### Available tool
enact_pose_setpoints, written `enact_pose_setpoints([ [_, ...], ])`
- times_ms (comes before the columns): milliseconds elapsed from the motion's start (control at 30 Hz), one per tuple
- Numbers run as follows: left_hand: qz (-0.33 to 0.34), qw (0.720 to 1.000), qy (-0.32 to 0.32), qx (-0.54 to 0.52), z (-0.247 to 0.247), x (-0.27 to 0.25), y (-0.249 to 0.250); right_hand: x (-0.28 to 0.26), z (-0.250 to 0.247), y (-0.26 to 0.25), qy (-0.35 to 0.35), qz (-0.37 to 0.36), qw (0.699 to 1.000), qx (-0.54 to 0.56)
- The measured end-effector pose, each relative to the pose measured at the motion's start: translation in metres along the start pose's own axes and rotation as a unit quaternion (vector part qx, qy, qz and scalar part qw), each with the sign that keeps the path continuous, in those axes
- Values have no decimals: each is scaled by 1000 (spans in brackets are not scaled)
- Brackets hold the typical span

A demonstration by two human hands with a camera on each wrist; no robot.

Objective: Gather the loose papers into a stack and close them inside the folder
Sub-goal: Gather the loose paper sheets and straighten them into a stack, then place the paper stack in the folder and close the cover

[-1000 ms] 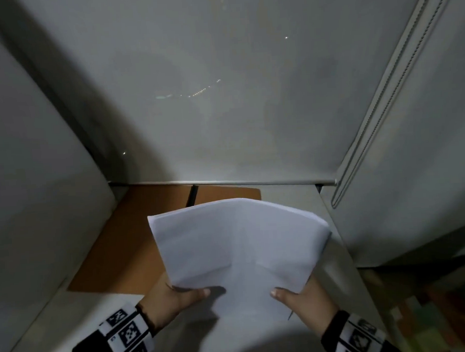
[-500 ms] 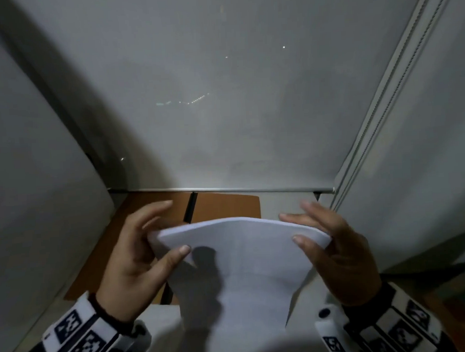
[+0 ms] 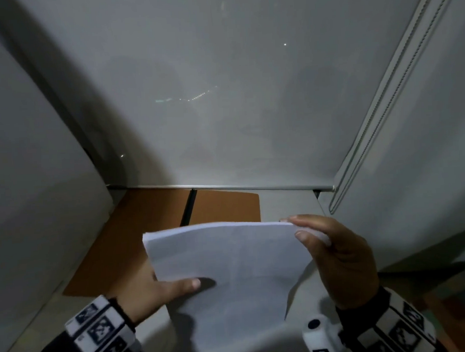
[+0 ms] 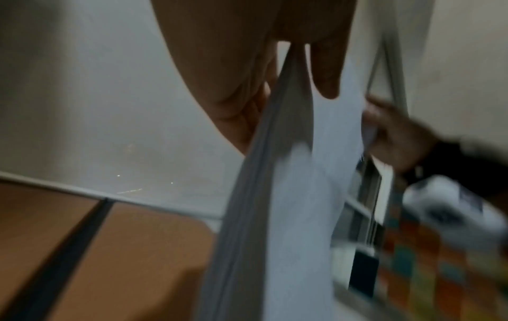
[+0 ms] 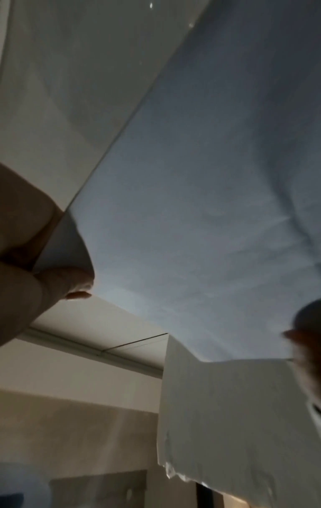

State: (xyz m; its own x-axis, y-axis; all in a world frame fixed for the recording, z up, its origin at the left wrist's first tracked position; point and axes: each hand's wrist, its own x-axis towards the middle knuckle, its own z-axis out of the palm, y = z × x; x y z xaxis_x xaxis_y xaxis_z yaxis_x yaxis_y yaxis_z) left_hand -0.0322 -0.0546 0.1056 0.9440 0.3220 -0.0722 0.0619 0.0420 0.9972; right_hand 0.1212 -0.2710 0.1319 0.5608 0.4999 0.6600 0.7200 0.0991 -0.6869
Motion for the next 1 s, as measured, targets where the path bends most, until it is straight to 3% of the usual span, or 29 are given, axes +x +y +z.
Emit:
enact_pose_setpoints([
  [67, -46, 999, -8, -8, 0, 2, -17, 0, -2, 3, -5, 47, 999, 3],
  [133, -48, 998, 30, -15, -1, 5, -26, -7, -1, 16, -62, 155, 986, 17],
  [233, -35, 997, 64, -10, -3, 6, -27, -40, 14, 48, -130, 346, 926, 74],
  [333, -34, 998, 56, 17, -3, 6, -23, -77, 30, 81, -91, 445, 881, 134],
  [500, -31, 998, 47, 24, -4, 7, -30, -92, 42, 100, -46, 481, 867, 117],
  [600, -36, 998, 36, 36, -6, 9, -43, -99, 51, 106, -57, 491, 862, 112],
  [733, -50, 997, 63, 13, -13, 15, -64, -117, 62, 122, -35, 522, 846, 103],
  [900, -52, 996, 69, 39, -38, 47, -60, -79, 66, 120, -38, 542, 837, 66],
  [1000, -72, 986, 147, 18, -84, 77, -66, -54, 64, 131, -25, 540, 841, 38],
])
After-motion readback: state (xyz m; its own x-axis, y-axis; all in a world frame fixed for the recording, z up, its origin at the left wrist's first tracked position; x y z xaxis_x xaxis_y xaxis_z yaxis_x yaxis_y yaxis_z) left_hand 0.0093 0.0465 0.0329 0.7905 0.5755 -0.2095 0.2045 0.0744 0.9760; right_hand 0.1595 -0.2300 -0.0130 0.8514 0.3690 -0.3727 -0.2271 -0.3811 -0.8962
